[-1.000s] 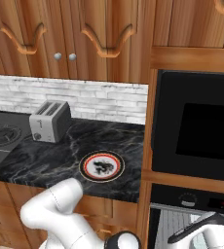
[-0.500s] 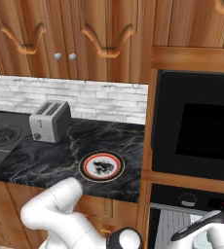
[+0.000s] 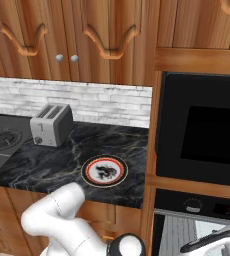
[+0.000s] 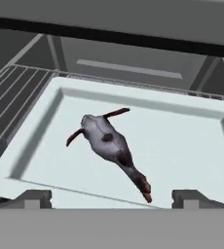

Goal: Place the fish on the rack of the oven.

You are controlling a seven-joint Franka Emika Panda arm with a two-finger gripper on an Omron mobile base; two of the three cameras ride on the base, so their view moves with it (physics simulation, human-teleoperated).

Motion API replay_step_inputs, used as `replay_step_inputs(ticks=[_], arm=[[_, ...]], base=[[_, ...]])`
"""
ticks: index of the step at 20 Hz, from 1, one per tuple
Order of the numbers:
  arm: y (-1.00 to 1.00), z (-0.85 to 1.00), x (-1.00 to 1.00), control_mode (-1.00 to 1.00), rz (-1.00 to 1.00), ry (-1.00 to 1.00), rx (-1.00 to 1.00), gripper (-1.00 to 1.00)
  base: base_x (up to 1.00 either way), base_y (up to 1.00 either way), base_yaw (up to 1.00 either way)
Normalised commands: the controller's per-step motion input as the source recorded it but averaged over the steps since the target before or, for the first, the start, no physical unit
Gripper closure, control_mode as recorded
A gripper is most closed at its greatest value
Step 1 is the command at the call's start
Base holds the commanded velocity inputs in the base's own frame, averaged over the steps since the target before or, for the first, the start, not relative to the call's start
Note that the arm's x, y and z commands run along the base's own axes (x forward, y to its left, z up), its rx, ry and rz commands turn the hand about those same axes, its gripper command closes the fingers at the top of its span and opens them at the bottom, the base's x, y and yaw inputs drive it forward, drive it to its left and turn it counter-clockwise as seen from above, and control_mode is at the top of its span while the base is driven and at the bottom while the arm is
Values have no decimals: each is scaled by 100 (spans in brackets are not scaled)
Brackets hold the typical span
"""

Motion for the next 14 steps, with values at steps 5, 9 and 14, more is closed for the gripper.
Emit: replay_step_inputs(ticks=[5, 9, 14], arm=[[2, 48, -94, -100, -7, -2, 0, -100], [20, 95, -77, -100, -8, 1, -1, -100], [83, 56, -63, -100, -6, 10, -17, -100]], base=[[0, 0, 0], [0, 0, 0], [0, 0, 0]])
